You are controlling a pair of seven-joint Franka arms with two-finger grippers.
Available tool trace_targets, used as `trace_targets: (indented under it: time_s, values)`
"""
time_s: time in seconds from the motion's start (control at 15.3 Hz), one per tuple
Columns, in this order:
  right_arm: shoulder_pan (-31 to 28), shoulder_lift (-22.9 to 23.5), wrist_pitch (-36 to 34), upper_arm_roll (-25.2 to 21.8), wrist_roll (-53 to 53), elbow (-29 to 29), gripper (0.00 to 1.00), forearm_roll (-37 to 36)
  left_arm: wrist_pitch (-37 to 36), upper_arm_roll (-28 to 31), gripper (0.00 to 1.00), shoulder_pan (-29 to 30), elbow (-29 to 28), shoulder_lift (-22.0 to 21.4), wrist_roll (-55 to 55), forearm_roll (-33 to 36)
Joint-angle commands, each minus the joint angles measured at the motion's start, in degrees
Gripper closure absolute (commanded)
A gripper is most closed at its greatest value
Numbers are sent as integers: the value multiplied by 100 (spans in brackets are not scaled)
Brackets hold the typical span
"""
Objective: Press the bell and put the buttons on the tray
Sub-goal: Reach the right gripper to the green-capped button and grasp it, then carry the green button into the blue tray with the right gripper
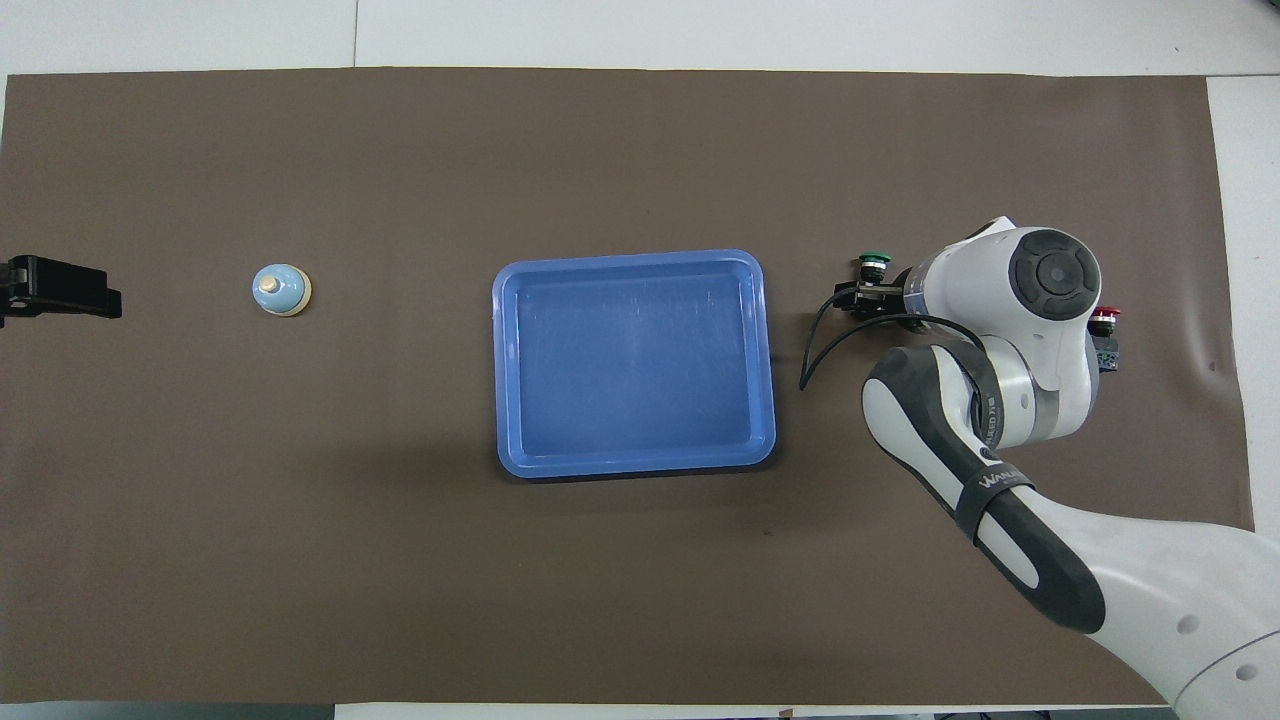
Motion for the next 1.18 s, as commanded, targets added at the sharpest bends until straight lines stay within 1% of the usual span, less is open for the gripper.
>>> trace_targets:
  time_s: [0.0, 0.26, 0.59, 0.65, 0.72, 0.78, 0.85, 0.92, 0.98, 1.11]
  values:
    - [-11, 157, 10, 4, 9, 253, 0, -21, 9, 116, 0, -124, -71, -56, 25, 79]
    - [-3, 306, 71, 4, 44, 323, 0, -21, 9, 99, 0, -97, -62, -48, 16, 79]
    - [6, 385, 221, 4, 70, 324, 0, -21, 9, 99, 0, -36, -62, -48, 16, 79]
    - [6, 385, 195, 4, 62, 324, 3, -21, 9, 99, 0, -44, -62, -39, 16, 79]
    - [6, 385, 186, 4, 62, 332, 10, -21, 9, 99, 0, -45, -62, -48, 16, 79]
    - [6, 385, 151, 4, 62, 358, 28, -21, 9, 99, 0, -45, -62, -48, 16, 79]
    - [15, 385, 63, 4, 79, 454, 51, -21, 9, 99, 0, -45, -62, -48, 16, 79]
    - [85, 385, -138, 4, 88, 568, 82, -21, 9, 99, 0, -45, -62, -48, 16, 79]
    - [129, 385, -296, -5, 123, 683, 100, -12, 1, 99, 0, -45, -62, -48, 16, 79]
    - [129, 377, -368, 4, 202, 737, 100, -21, 9, 99, 0, -45, -62, -48, 16, 79]
